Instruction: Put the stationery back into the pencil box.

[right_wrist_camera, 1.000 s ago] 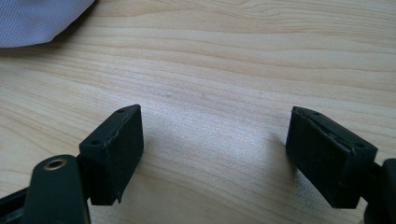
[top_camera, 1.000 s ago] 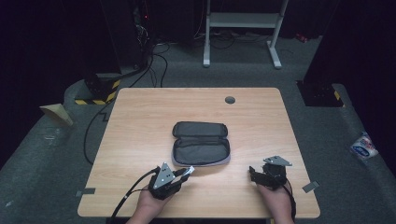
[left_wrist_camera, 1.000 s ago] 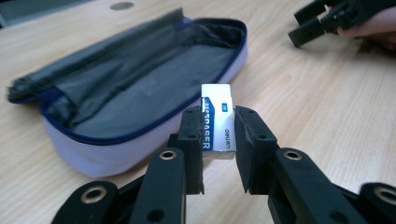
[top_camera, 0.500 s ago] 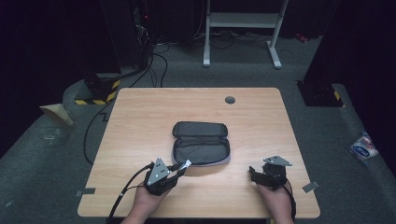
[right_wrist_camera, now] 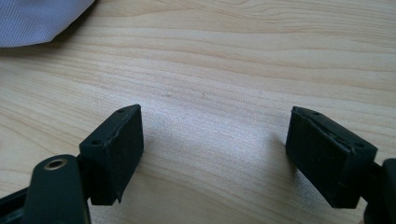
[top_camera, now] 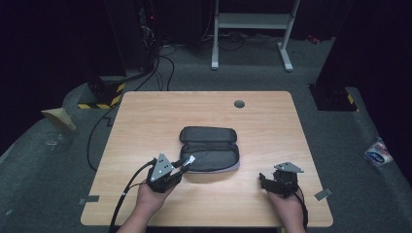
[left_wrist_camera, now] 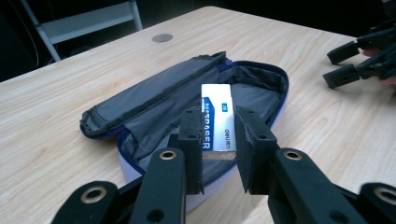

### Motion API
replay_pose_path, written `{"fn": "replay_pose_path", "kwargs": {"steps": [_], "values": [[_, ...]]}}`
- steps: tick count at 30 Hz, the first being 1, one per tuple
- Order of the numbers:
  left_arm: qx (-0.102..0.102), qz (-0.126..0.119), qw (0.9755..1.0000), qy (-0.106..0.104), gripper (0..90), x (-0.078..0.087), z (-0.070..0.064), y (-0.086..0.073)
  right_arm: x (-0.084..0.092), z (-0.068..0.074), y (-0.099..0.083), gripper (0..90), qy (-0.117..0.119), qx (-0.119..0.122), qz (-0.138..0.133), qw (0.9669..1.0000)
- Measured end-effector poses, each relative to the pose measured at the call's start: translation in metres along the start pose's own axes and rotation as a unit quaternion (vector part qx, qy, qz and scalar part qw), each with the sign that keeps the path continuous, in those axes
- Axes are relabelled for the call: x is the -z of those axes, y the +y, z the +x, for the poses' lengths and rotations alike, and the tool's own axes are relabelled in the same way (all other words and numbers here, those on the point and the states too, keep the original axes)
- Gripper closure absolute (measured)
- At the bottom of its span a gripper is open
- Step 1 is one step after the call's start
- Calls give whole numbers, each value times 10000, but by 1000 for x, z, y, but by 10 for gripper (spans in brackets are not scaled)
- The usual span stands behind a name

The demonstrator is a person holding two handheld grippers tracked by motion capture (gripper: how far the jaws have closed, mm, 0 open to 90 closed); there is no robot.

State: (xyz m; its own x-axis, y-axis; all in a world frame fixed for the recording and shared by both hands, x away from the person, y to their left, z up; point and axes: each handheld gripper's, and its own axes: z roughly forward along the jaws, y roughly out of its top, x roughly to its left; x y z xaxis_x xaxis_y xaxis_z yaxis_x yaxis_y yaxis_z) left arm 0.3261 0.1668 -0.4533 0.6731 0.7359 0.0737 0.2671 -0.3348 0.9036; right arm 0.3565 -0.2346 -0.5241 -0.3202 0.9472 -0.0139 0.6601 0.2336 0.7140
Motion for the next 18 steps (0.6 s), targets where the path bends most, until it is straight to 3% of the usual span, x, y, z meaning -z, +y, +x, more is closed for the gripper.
{"fn": "replay_pose_path", "kwargs": {"steps": [11,13,18], "values": [[92,317,9994,71,733,-14,10,8,0,0,0,192,1,-3,3,10000],[291,496,9983,-69,732,-23,16,11,0,0,0,192,1,-1,2,10000],[322,769,9965,-35,733,-36,23,10,0,0,0,192,-1,6,-2,10000]]}}
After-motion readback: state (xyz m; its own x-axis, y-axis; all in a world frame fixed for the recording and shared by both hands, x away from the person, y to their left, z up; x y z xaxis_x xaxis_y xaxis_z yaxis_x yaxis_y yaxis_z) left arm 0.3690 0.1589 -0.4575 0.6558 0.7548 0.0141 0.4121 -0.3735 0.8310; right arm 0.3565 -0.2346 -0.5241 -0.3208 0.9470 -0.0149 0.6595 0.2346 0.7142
